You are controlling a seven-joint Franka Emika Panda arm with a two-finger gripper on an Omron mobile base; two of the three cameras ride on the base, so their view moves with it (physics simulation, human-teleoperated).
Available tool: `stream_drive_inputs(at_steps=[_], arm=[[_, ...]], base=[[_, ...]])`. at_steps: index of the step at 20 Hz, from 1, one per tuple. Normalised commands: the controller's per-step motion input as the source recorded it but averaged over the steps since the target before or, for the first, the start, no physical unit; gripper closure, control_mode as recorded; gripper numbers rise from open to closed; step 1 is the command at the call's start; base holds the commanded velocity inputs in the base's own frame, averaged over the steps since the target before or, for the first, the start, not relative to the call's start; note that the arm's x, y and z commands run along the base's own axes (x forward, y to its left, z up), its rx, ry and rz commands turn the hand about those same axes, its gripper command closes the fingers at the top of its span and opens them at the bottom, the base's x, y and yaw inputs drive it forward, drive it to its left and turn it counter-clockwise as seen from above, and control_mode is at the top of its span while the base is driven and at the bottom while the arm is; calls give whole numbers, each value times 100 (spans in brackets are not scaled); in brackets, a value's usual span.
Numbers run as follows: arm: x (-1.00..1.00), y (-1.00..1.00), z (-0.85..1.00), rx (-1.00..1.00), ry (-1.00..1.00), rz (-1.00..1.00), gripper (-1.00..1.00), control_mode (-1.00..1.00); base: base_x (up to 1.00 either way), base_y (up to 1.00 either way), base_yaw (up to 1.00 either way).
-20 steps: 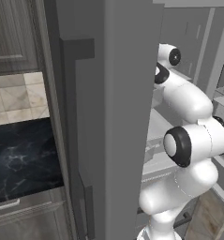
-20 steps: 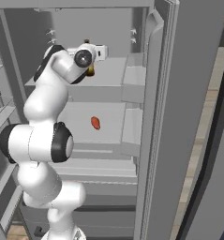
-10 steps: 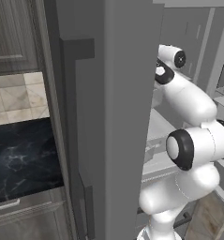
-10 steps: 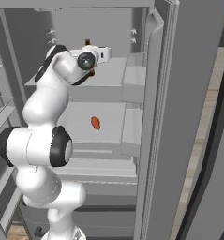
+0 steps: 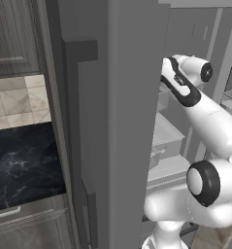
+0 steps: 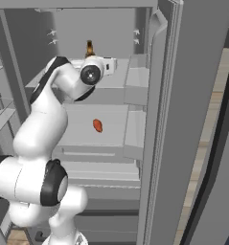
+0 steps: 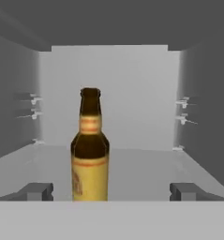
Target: Place the beer on the top shelf of the fridge to keep it out of children's reach, and place the sweet potato and pear on lower shelves for easy access.
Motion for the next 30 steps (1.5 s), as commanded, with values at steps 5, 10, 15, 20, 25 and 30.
stream_drive_inputs(at_steps=[5,10,15,20,25,30], arm=[[-100,-8,0,-7,17,0,-100,-100],[-100,0,0,-10,19,3,-100,-100],[-95,0,0,-8,16,5,-100,-100],[-80,0,-9,-7,16,4,-100,-100],[-71,2,-8,-7,18,4,-100,-100],[-68,2,0,-6,18,6,-100,-100]], base=[[0,0,0],[0,0,0],[0,0,0],[0,0,0],[0,0,0],[0,0,0]])
